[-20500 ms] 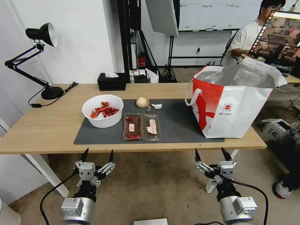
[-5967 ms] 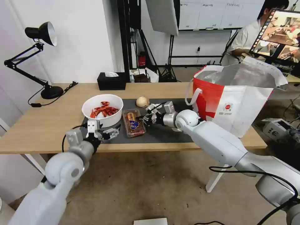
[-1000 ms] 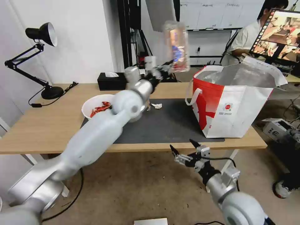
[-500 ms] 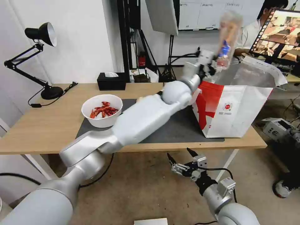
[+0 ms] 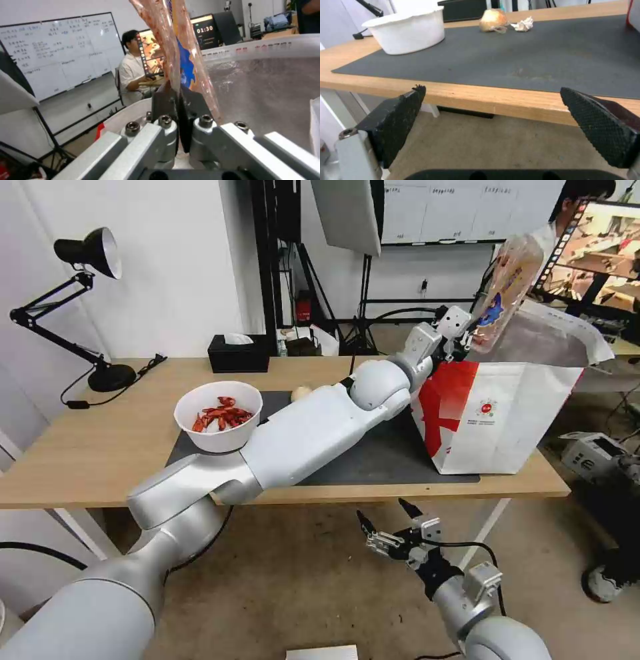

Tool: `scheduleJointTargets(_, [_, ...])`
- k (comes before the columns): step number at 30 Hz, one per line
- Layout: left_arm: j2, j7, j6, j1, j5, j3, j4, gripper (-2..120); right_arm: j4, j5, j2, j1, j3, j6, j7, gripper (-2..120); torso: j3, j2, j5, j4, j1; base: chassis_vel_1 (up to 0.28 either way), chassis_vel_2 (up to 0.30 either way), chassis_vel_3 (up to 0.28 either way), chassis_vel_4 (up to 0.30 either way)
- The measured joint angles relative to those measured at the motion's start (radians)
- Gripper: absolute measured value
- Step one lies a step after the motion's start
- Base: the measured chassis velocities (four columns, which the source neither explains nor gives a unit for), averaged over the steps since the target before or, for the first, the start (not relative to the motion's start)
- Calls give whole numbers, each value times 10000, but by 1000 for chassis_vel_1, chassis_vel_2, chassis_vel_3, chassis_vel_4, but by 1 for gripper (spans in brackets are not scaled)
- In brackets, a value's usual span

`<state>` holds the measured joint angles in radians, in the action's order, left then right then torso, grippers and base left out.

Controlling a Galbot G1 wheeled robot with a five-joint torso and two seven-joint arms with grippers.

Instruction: Pick up the trash from the table and place it into the takeout bag.

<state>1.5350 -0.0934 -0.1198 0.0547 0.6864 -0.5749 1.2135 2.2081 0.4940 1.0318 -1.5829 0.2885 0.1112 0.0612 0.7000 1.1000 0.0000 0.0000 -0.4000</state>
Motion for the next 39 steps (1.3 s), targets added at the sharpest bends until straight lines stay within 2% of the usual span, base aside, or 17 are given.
scheduleJointTargets(8, [-88,177,-203,16,279,-30,207,2,-4,6,-57,-12,-7,16,-16,100,0,0,0,0,0,0,0,0,0])
scheduleJointTargets(10, [-66,177,-250,41,382,-30,277,14,-8,11,-59,-12,-6,23,-25,100,0,0,0,0,0,0,0,0,0])
scheduleJointTargets(14, [-61,166,-251,93,499,-24,360,23,-15,11,-48,-12,-11,28,-39,100,0,0,0,0,0,0,0,0,0])
scheduleJointTargets(17, [-195,136,-251,153,657,-40,586,38,-3,12,-32,-41,-8,40,-46,100,0,0,0,-1,0,0,0,0,0])
scheduleJointTargets(21, [-365,76,-251,153,713,-41,793,47,19,20,-49,-39,5,47,-48,100,0,0,0,-1,0,0,0,0,0])
scheduleJointTargets(23, [-696,-113,-285,80,918,51,1201,59,34,38,-82,-8,8,52,-48,100,0,0,0,-1,0,0,0,0,0])
scheduleJointTargets(24, [-696,-113,-285,80,918,51,1201,59,34,38,-82,-8,8,52,-48,100,0,0,0,-1,0,0,0,0,0])
scheduleJointTargets(26, [-978,-196,-336,-32,1005,142,1463,68,80,42,-98,0,12,54,-47,100,-1,0,-1,-2,1,0,0,0,0])
scheduleJointTargets(28, [-1612,-389,-364,-383,1080,237,1989,79,130,43,-113,2,29,55,-37,100,0,0,-1,0,0,0,0,0,0])
scheduleJointTargets(30, [-1795,-418,-364,-499,1082,279,2156,82,135,44,-116,4,34,54,-32,100,0,0,-3,0,0,0,0,0,0])
scheduleJointTargets(31, [-2202,-455,-346,-775,1075,402,2505,89,138,33,-116,9,57,28,-9,100,0,1,-2,-1,0,0,0,0,0])
scheduleJointTargets(32, [-2202,-455,-346,-775,1075,402,2505,89,138,33,-116,9,57,28,-9,100,0,1,-2,-1,0,0,0,0,0])
scheduleJointTargets(35, [-3345,-511,-156,-1721,997,988,3433,99,83,-200,-118,33,197,-300,66,100,0,1,-5,3,0,0,0,0,0])
scheduleJointTargets(37, [-3525,-516,-136,-1895,966,1093,3586,99,65,-260,-118,34,227,-388,77,100,0,0,-3,3,1,0,0,0,0])
scheduleJointTargets(39, [-4130,-513,-82,-2512,780,1472,4104,100,39,-406,-151,38,311,-595,99,100,0,0,-5,2,0,0,0,0,0])
